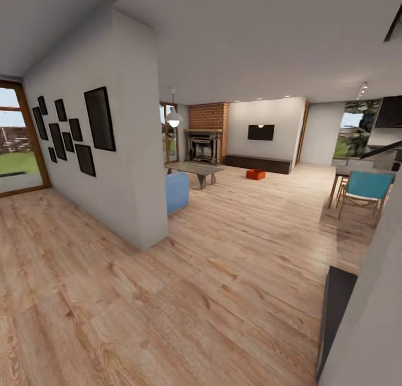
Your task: Move the two storage containers from the living room to the garage. In the garage, place one container on the floor and stack the other container on top of it (either order is fine).
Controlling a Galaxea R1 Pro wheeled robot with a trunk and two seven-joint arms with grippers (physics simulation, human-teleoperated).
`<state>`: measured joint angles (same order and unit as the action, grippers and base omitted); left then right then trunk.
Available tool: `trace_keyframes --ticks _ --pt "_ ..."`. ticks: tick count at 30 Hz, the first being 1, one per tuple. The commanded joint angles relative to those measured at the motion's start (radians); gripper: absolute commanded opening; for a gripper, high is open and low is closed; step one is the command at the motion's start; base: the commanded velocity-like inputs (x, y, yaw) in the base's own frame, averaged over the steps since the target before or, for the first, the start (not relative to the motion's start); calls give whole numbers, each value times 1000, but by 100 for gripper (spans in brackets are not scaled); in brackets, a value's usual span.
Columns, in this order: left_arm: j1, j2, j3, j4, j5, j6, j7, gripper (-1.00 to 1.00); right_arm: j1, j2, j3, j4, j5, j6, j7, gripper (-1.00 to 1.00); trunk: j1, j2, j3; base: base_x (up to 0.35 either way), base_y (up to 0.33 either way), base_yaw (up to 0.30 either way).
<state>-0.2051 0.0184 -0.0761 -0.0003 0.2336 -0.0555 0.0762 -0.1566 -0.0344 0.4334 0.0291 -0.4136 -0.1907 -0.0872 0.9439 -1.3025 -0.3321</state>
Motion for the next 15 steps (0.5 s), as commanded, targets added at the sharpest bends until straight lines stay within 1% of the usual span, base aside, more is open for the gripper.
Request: trace_keyframes --ticks 1,15 --pt "0 0 -8 1 9 -3 2 100 -1 1 8 3 -8 -5 0 100 1 -1 -1 325 0 -245" --pt "0 0 -8 0 9 -3 2 100 -1 -1 8 3 -7 -7 0 100 1 -1 -1 325 0 -243"
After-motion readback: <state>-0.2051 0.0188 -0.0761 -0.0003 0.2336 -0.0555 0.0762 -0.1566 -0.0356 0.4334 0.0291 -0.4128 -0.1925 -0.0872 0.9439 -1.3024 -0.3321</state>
